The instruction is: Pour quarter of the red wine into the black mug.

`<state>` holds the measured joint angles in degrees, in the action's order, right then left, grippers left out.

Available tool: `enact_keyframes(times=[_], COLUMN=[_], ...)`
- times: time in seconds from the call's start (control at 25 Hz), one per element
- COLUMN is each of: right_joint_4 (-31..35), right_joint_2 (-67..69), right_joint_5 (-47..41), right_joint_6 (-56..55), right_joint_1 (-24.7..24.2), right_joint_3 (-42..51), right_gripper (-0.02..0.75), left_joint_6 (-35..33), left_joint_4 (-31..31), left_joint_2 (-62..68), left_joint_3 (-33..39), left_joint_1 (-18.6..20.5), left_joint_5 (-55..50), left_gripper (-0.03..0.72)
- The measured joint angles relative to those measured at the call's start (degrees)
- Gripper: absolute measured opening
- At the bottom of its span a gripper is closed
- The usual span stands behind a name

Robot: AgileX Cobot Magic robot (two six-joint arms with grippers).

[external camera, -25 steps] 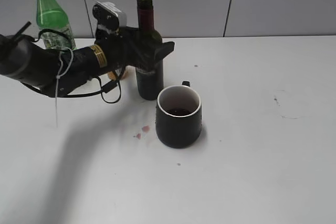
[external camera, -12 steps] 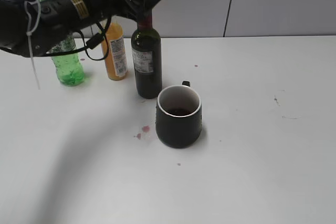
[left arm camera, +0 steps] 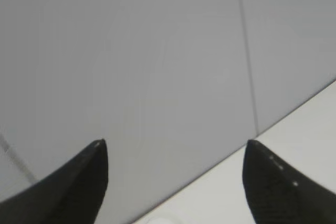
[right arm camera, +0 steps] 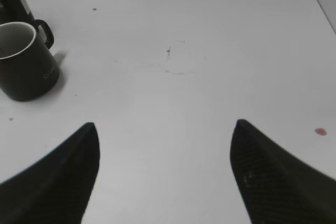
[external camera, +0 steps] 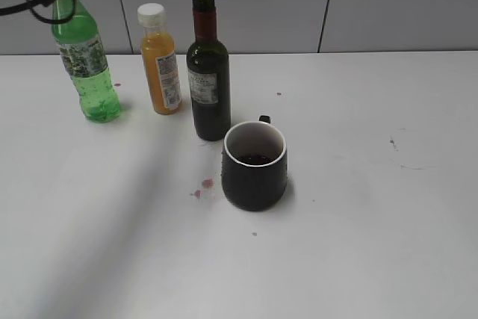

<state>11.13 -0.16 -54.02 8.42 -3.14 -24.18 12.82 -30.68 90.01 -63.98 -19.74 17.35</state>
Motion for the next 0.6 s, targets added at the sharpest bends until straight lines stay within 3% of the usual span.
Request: enact_keyframes(times=[0.4, 0.6], right_joint_4=[0.00, 0.00], right_joint_2=[0.00, 0.00], right_joint_5=[0.00, 0.00], right_joint_6=[0.06, 0.06], right_joint_1=[0.00, 0.00], right_joint_3=[0.00, 0.00], right_gripper=[0.586, 0.586], left_joint_6=[-2.84, -10.18], left_joint_4=[2.91, 13.90], left_joint_2=[-14.68, -18.33], left_joint_3=[0.14, 0.14], left_joint_1=[0.30, 7.12], left_joint_5=[-56.32, -70.42], left_gripper=[0.591, 0.590])
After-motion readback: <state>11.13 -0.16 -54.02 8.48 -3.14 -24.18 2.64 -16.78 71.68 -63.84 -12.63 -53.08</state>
